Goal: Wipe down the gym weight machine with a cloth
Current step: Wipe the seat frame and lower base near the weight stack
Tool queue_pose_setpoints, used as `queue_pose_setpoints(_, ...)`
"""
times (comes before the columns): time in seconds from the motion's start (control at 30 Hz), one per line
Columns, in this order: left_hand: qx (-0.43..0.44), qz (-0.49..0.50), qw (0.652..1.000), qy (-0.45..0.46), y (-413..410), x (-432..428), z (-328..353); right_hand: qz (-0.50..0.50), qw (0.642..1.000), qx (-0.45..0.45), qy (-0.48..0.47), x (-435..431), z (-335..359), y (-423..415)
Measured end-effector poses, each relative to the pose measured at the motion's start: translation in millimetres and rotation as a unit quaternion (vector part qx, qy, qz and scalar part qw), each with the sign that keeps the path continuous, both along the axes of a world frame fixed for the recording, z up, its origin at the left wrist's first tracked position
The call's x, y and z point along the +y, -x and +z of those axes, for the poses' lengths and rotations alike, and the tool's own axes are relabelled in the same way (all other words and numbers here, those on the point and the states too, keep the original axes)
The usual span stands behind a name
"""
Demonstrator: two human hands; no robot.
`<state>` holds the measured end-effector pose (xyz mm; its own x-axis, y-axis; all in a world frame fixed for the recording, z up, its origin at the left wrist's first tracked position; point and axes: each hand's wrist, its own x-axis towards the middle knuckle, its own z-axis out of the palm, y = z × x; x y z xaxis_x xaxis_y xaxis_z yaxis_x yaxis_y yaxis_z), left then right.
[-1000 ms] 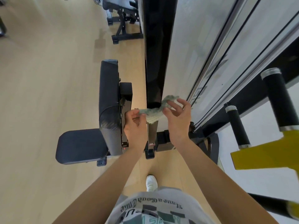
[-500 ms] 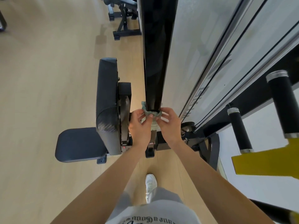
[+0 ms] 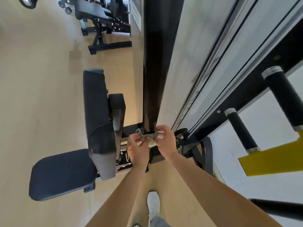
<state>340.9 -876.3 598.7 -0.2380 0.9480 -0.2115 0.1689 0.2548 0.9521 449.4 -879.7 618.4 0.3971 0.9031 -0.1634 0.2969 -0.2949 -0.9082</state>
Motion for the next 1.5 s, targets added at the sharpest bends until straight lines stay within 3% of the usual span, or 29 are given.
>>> queue_pose_setpoints(0.27, -0.026, -0.013, 1.0, 0.009, 5.8, -3.9, -86.7, -0.013, 0.998, 0.055, 0.012, -3.1, -90.1, 3.7)
queue_pose_setpoints(0.53, 0.008, -0.016, 0.999, -0.029, 2.2, -1.1, -197.3, -0.014, 0.997, 0.071, -0.008, -5.5, -227.3, 3.0)
queue_pose_setpoints(0.93, -0.02, -0.039, 0.992, -0.122, 13.8, 2.5, -427.7, -0.031, 0.981, 0.112, -0.153, -29.9, -440.8, 32.7)
queue_pose_setpoints(1.13, -0.009, -0.084, 0.976, -0.2, 23.3, 11.2, -515.8, -0.046, 0.975, 0.064, -0.209, -25.9, -539.8, 30.7)
queue_pose_setpoints(1.27, 0.018, -0.089, 0.979, -0.184, 23.9, 12.7, -572.6, -0.045, 0.985, 0.055, -0.155, -21.0, -595.9, 32.0)
queue_pose_setpoints(1.5, 0.042, -0.074, 0.996, -0.034, 24.0, 5.3, -638.0, -0.065, 0.997, 0.037, -0.019, -14.2, -635.9, 22.8)
